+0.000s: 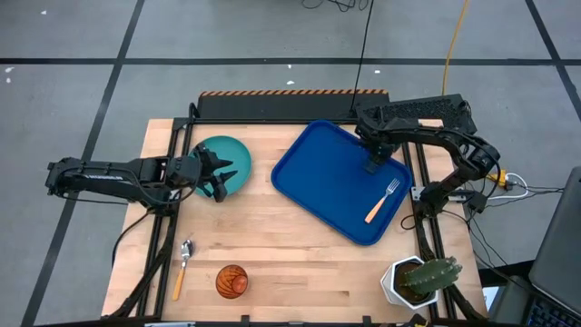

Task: Pick and place plate/cup/fork/spoon on tray
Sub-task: Move the blue tray to the center of the table

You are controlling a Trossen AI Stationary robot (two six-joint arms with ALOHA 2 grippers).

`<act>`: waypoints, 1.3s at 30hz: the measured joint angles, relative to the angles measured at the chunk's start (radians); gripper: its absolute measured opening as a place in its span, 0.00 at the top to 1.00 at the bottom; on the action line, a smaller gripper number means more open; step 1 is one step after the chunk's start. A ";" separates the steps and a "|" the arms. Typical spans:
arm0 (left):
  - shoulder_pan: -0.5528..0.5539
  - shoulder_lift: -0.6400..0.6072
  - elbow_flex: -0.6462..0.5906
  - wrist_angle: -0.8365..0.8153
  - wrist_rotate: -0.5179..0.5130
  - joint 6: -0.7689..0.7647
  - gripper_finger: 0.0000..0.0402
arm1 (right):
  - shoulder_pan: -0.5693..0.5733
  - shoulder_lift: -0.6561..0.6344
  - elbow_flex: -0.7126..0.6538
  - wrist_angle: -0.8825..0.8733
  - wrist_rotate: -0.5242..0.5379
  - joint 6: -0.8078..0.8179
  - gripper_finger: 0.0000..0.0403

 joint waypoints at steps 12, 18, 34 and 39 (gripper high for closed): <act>0.000 0.000 0.000 0.000 0.000 0.000 0.59 | -0.001 -0.002 -0.035 0.045 0.031 -0.050 0.75; 0.000 0.000 0.000 0.000 0.000 -0.001 0.59 | 0.001 -0.004 -0.045 0.043 -0.018 -0.089 0.75; -0.001 0.000 0.000 0.001 0.000 -0.004 0.59 | 0.109 0.001 -0.051 0.075 -0.106 -0.315 0.75; -0.001 0.000 0.000 -0.001 0.000 -0.004 0.59 | 0.146 0.001 -0.051 0.091 -0.099 -0.361 0.75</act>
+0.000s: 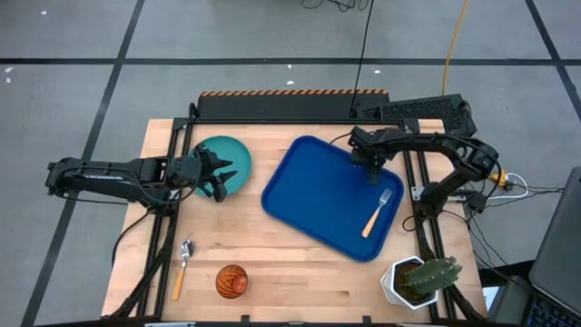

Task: Pick and place plate/cup/fork/spoon on tray
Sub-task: Move the blue tray to the center of the table

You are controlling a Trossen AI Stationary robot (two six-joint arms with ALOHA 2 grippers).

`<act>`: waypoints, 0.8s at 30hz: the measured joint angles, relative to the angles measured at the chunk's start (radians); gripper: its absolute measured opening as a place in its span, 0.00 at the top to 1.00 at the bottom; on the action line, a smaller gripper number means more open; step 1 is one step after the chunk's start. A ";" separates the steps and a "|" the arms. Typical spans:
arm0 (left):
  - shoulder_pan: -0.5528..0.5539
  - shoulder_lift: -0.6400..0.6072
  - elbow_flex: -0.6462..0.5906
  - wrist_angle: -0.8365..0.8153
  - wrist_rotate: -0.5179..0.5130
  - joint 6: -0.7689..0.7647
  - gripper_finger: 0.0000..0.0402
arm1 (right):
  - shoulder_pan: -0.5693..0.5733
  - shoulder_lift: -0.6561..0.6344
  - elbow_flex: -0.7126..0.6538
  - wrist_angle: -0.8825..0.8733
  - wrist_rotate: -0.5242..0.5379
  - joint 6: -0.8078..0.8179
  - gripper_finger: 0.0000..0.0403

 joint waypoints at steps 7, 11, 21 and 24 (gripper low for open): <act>0.000 0.000 0.000 -0.001 0.000 0.000 0.59 | 0.056 0.000 0.000 0.037 0.004 -0.034 0.75; 0.000 0.000 0.000 -0.001 0.000 0.001 0.59 | 0.094 0.000 0.000 0.082 0.007 -0.045 0.75; 0.000 0.000 0.000 -0.001 0.000 0.001 0.59 | 0.194 0.000 0.001 0.225 0.009 -0.093 0.75; 0.000 0.000 0.000 -0.001 0.000 0.001 0.59 | 0.211 0.000 0.001 0.297 0.008 -0.110 0.75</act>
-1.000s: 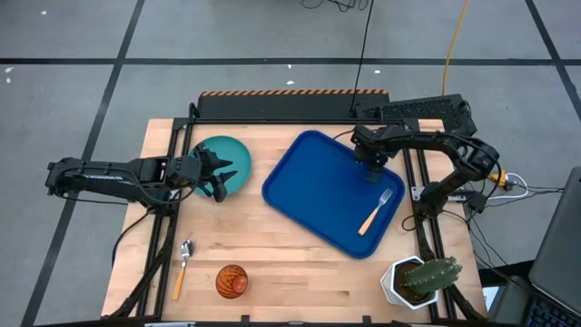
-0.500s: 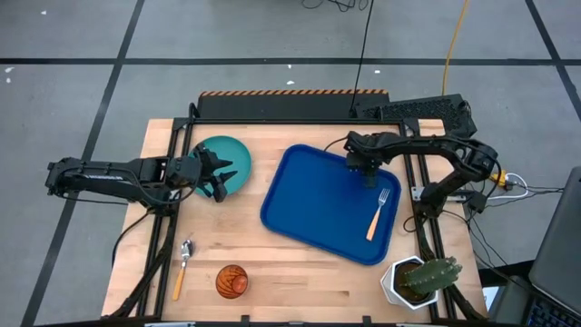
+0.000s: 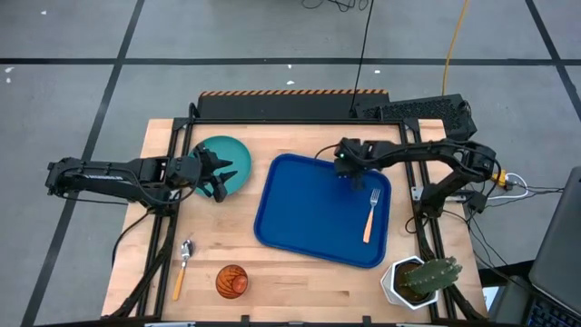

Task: Pick and place plate/cup/fork/spoon on tray
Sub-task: Move the blue tray to the center of the table

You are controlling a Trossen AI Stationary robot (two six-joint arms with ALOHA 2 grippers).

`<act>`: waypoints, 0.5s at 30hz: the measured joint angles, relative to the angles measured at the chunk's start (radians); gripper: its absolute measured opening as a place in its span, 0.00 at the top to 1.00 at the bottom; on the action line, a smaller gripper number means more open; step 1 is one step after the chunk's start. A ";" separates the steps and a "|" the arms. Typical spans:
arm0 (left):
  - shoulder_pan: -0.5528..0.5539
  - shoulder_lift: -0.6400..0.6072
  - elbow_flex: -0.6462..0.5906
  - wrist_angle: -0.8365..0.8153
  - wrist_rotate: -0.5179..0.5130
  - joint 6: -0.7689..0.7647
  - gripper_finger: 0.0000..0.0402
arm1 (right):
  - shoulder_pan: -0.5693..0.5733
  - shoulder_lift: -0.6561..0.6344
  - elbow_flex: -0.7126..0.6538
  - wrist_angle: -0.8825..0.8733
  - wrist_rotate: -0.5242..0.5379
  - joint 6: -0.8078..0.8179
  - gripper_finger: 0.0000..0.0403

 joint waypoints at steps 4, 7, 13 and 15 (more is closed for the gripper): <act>0.000 0.000 0.000 0.000 0.000 0.000 0.59 | 0.005 0.000 0.001 0.075 0.000 -0.018 0.75; 0.000 0.000 0.000 0.000 0.000 0.000 0.59 | 0.004 0.000 0.002 0.087 0.026 -0.013 0.75; 0.000 0.000 0.000 0.000 0.000 -0.006 0.59 | 0.004 -0.040 0.106 -0.151 0.132 0.244 0.75; 0.000 0.000 0.000 0.001 0.000 -0.005 0.59 | 0.004 -0.061 0.154 -0.282 0.131 0.405 0.75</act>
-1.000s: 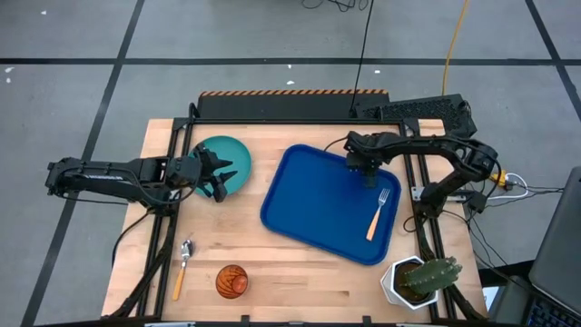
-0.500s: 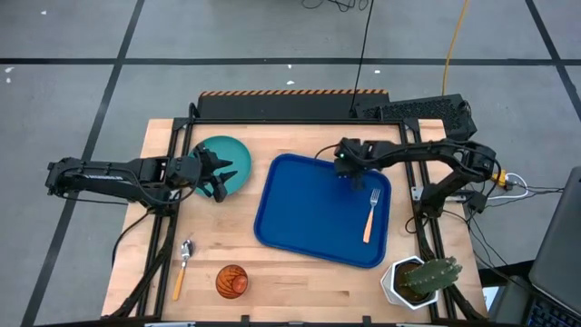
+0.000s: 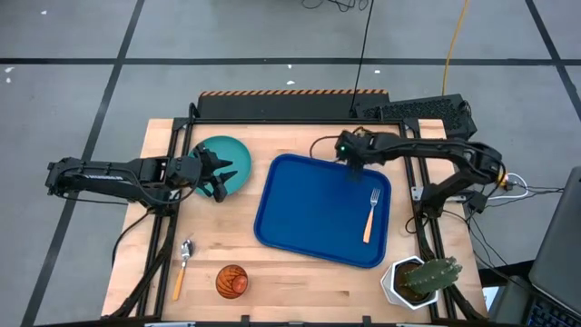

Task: Pick and place plate/cup/fork/spoon on tray
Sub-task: Move the blue tray to the center of the table

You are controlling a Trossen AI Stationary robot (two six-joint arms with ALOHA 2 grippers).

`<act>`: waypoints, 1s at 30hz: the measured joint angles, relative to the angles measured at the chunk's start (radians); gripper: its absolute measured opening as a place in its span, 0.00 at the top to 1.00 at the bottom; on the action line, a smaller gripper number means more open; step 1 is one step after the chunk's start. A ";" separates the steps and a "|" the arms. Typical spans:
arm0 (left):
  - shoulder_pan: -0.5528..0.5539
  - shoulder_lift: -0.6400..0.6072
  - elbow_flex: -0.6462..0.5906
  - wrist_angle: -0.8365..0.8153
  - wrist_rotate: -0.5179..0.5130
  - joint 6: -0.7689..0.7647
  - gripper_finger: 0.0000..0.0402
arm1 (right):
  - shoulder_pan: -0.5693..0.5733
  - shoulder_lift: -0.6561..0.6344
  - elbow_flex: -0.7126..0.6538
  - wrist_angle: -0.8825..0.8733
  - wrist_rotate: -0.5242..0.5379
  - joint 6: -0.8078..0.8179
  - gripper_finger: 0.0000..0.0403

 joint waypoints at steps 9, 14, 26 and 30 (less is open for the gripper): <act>-0.003 0.000 0.000 0.001 0.000 -0.003 0.59 | 0.019 -0.106 0.075 -0.511 -0.202 0.583 0.77; -0.019 0.000 0.000 0.000 0.000 0.013 0.59 | 0.080 -0.173 -0.019 -0.616 -0.213 0.677 0.80; -0.024 0.000 0.000 0.000 0.000 0.022 0.59 | 0.138 -0.298 -0.260 -0.525 -0.322 0.868 0.82; -0.023 0.000 0.000 0.000 0.000 0.011 0.59 | 0.138 -0.313 -0.301 -0.475 -0.355 0.911 0.82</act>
